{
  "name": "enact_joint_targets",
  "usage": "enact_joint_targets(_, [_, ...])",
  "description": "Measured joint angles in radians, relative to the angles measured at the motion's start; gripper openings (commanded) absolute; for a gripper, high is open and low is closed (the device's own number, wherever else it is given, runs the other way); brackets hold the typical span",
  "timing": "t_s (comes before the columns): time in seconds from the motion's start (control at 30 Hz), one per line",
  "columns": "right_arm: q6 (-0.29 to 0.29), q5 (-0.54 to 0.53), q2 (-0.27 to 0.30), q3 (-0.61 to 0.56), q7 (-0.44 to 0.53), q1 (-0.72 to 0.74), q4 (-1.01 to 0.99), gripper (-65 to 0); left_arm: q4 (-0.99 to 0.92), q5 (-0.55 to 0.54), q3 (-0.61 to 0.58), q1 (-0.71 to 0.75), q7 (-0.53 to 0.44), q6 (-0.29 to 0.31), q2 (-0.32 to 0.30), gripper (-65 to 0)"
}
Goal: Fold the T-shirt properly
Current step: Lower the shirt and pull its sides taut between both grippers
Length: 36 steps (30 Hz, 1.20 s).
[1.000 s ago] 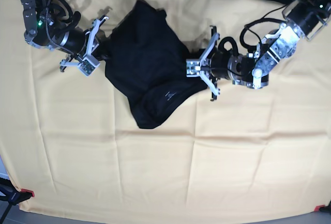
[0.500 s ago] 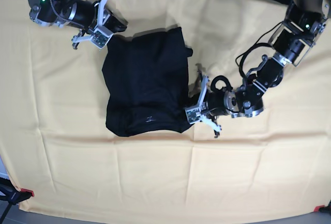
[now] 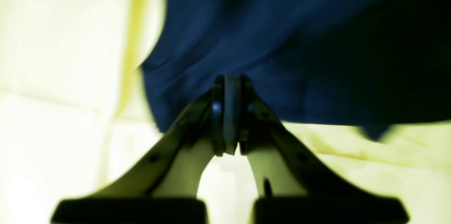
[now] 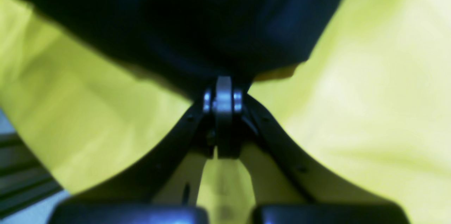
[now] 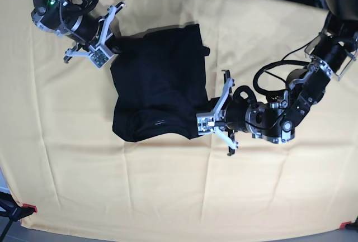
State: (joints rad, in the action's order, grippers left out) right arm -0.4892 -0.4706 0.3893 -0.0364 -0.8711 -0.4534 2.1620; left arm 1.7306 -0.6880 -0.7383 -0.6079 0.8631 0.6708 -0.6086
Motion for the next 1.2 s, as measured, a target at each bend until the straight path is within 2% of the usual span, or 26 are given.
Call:
enact_joint_targets(0.03, [0.000, 0.000, 0.000, 0.000, 0.000, 0.005, 0.000, -65.0, 0.021, -0.032, 0.000, 0.012, 0.009, 0.021, -0.011, -65.0])
enact_joint_targets(0.17, [-0.001, 0.000, 0.000, 0.000, -0.001, 0.013, 0.001, -65.0, 0.048, -0.127, 0.005, 0.124, 0.018, 0.023, -0.011, -65.0])
enact_joint_targets(0.27, [0.000, 0.003, 0.001, 0.000, -0.001, 0.028, 0.001, -65.0, 0.047, -0.140, 0.001, 0.219, 0.020, 0.023, 0.003, -65.0])
enact_joint_targets(0.3, [0.000, -0.027, 0.001, 0.002, -0.003, 0.036, 0.002, -65.0, 0.047, -0.139, 0.000, 0.231, 0.020, 0.023, 0.010, -65.0])
enact_joint_targets(0.33, [-0.020, -0.069, 0.001, 0.002, -0.003, 0.047, 0.002, -65.0, 0.047, -0.138, 0.000, 0.231, 0.018, 0.023, 0.014, -65.0])
enact_joint_targets(0.4, [-0.106, -0.145, -0.004, 0.001, 0.001, 0.065, 0.005, -65.0, 0.047, -0.135, 0.000, 0.219, -0.007, 0.022, 0.018, -65.0])
enact_joint_targets(0.47, [-0.138, -0.178, -0.010, 0.001, 0.001, 0.065, 0.006, -65.0, 0.047, -0.132, 0.005, 0.218, -0.010, 0.022, 0.019, -65.0])
enact_joint_targets(0.53, [-0.156, -0.202, -0.018, 0.001, -0.009, 0.059, 0.006, -65.0, 0.047, -0.093, 0.005, 0.225, -0.011, 0.022, 0.018, -65.0])
enact_joint_targets(0.6, [-0.183, -0.219, -0.028, 0.001, -0.005, 0.061, 0.006, -65.0, 0.047, -0.043, 0.005, 0.226, -0.055, 0.023, 0.019, -65.0])
enact_joint_targets(0.77, [-0.204, -0.214, -0.073, 0.001, 0.011, 0.061, -0.075, -65.0, 0.038, 0.138, 0.005, 0.224, -0.112, 0.011, 0.018, -65.0])
enact_joint_targets(0.87, [-0.205, -0.105, -0.099, -0.001, 0.025, 0.061, -0.190, -65.0, -0.025, 0.192, 0.005, 0.235, -0.183, 0.019, 0.018, -65.0])
enact_joint_targets(0.97, [-0.218, -0.021, -0.077, -0.001, 0.019, 0.065, -0.204, -65.0, -0.093, 0.196, 0.006, 0.256, -0.235, 0.021, 0.014, -65.0])
enact_joint_targets(1.07, [-0.117, 0.036, -0.017, -0.006, 0.008, 0.063, -0.176, -65.0, -0.105, 0.188, 0.006, 0.248, -0.235, 0.023, 0.015, -65.0])
enact_joint_targets(1.13, [-0.026, 0.070, 0.024, -0.001, -0.050, 0.063, -0.164, -65.0, -0.100, 0.192, 0.006, 0.240, -0.224, 0.023, 0.015, -65.0])
enact_joint_targets(1.2, [0.009, 0.080, 0.034, 0.002, -0.106, 0.062, -0.133, -65.0, -0.092, 0.202, 0.005, 0.227, -0.208, 0.026, 0.015, -65.0])
